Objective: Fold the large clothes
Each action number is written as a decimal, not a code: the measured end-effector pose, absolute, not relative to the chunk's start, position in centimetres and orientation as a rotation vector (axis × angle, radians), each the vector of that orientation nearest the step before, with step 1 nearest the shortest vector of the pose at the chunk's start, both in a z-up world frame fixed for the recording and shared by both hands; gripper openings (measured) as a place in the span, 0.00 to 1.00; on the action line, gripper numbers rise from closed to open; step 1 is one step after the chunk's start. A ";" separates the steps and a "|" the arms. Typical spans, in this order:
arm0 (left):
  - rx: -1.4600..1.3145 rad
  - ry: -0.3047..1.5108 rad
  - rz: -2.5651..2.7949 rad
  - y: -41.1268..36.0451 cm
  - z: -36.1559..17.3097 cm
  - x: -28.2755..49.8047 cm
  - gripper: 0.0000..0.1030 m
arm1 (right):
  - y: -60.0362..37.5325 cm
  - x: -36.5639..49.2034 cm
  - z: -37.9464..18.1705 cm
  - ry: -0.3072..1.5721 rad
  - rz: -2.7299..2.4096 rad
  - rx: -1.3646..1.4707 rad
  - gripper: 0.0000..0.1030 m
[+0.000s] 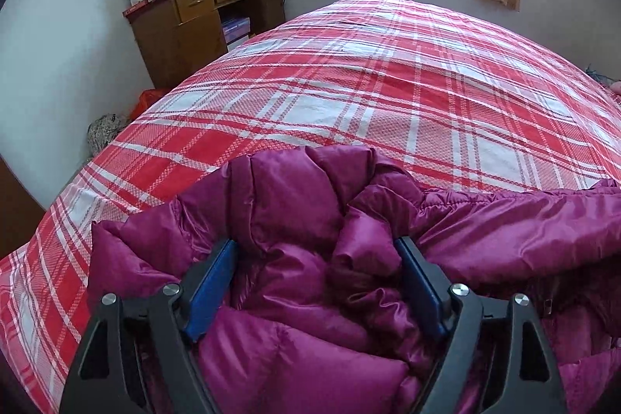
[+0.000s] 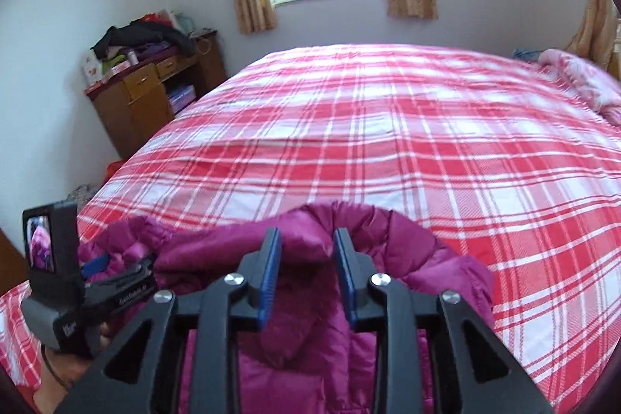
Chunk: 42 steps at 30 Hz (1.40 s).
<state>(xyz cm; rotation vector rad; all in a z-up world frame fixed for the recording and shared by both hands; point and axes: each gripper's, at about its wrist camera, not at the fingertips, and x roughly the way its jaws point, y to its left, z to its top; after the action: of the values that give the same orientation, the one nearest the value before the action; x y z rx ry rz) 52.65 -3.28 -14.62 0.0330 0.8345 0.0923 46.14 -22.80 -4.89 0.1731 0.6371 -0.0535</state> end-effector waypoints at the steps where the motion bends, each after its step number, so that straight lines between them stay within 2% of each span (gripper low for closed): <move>1: 0.035 0.833 0.093 -3.3 -14.6 52.7 0.81 | -23.0 46.0 -4.7 0.622 -0.075 0.187 0.31; 4: 0.032 0.831 0.091 -3.3 -14.6 52.7 0.81 | -23.2 47.0 -4.8 0.640 -0.025 0.224 0.31; 8: 0.031 0.829 0.090 -3.3 -14.6 52.6 0.81 | -22.7 50.5 -7.9 0.786 0.031 0.209 0.30; 11: 0.030 0.828 0.085 -3.3 -14.6 52.6 0.81 | -23.5 51.8 -11.6 0.889 0.023 0.176 0.20; 21: 0.008 0.836 0.070 -3.0 -14.8 52.9 0.81 | -21.4 52.1 -12.4 0.820 -0.041 -0.027 0.22; 27: -0.097 0.857 -0.037 -1.0 -13.4 51.7 0.81 | -23.1 50.8 -11.2 0.820 -0.008 0.071 0.24; 28: -0.136 0.844 -0.077 0.0 -12.4 50.5 0.81 | -23.9 49.3 -10.1 0.790 -0.013 0.104 0.25; 29: -0.165 0.818 -0.099 0.9 -11.4 49.1 0.81 | -24.8 47.3 -8.8 0.743 -0.006 0.142 0.33; 30: -0.189 0.794 -0.113 1.8 -10.5 47.7 0.81 | -25.5 45.3 -7.5 0.702 0.008 0.171 0.47; 32: -0.227 0.761 -0.144 3.8 -8.5 44.7 0.81 | -26.6 41.3 -5.3 0.646 0.014 0.175 0.60; 37: -0.207 0.619 -0.215 8.5 -3.9 34.7 0.81 | -28.5 31.1 -0.8 0.578 0.023 0.135 0.60; 40: -0.177 0.599 -0.264 10.6 -2.8 29.2 0.81 | -29.7 25.1 0.8 0.542 0.029 0.132 0.60; 42: -0.155 0.603 -0.293 12.0 -2.6 25.3 0.81 | -30.3 21.5 1.2 0.536 0.028 0.122 0.65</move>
<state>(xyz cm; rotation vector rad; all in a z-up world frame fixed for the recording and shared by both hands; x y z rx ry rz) 25.26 12.01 -2.60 -0.1551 0.6030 -0.2929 21.50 -30.28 1.16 0.1215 0.5362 0.0276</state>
